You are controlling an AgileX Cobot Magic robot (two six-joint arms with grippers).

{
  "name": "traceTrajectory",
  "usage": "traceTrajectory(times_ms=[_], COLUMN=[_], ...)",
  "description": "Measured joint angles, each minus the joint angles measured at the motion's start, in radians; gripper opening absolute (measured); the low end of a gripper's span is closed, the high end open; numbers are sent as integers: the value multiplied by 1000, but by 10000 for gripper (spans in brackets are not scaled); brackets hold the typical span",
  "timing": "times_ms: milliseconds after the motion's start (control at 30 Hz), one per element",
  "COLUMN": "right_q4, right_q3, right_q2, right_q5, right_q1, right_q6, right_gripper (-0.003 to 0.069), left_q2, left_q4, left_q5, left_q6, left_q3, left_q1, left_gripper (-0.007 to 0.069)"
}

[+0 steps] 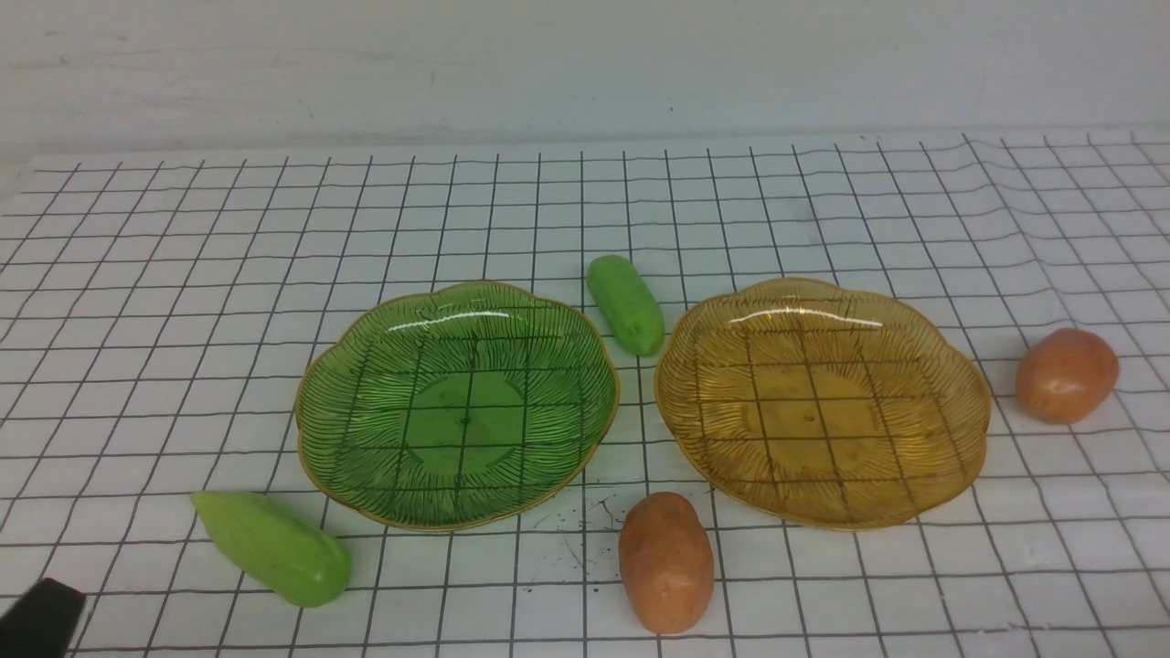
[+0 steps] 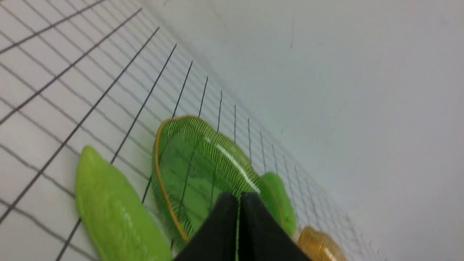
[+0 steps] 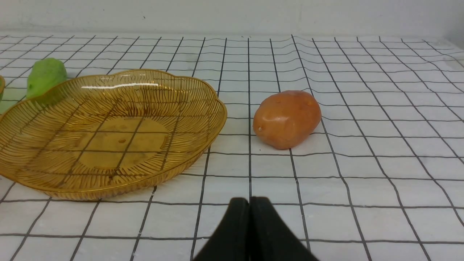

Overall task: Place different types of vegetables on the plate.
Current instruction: 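Put the green cucumber next to the left plate into that plate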

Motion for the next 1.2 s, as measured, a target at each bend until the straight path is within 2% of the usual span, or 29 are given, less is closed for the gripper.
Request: traceTrajectory(times_ms=[133,267,367,433,467,600,667,767,900,1033,1200], right_q4=[44,298,526,602,636,703,746,768,747,707,623], right_q3=[1,6,6,6,6,6,6,6,-57,-200,-457], right_q2=[0,0,0,0,0,0,0,0,0,29,197], right_q5=[-20,-180,-275,-308,-321,-342,-344,-310,-123,42,286], right_q1=[0,0,0,0,0,0,0,0,0,0,0], right_q6=[13,111,191,199,199,201,227,233,155,46,-73], right_gripper=[-15,-15,-15,-15,-15,-15,-15,-15,-15,-15,-15], left_q2=[0,0,53,102,147,454,590,714,845,968,1096], left_q4=[-36,-3,101,140,176,368,439,471,465,449,448], left_q5=[-165,-130,82,185,288,866,998,1028,977,898,842], left_q6=[-11,22,115,148,171,191,181,176,174,173,158], left_q3=[-4,-183,-432,-516,-584,-830,-855,-858,-858,-859,-859], left_q1=[0,0,0,0,0,0,0,0,0,0,0], left_gripper=[-8,-8,-8,-8,-8,-8,-8,-8,-8,-8,-3])
